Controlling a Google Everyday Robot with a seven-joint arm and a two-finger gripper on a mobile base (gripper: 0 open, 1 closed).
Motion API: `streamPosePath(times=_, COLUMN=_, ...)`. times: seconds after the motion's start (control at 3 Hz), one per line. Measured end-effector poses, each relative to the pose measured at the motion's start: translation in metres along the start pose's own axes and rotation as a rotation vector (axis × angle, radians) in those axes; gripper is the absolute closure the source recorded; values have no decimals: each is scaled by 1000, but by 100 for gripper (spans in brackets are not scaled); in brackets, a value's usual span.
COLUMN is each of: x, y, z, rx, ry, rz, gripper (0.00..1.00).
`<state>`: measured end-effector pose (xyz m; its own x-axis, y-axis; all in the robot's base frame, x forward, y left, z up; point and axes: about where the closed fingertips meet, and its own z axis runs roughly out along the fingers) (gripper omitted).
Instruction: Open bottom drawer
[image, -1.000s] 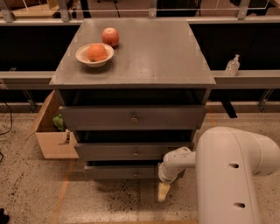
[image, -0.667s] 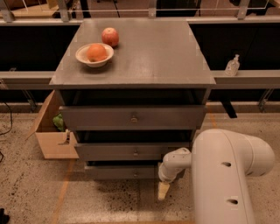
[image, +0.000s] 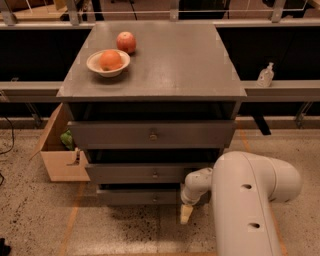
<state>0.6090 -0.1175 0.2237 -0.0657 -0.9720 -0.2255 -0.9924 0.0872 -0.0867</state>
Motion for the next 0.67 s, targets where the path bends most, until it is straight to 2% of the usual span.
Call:
streamPosePath(times=0.33, x=11, y=-21, z=38, rx=-11, ry=29, rz=6, gripper=0)
streamPosePath(times=0.67, x=12, y=-25, z=44, rx=-17, ry=35, rz=3, gripper=0)
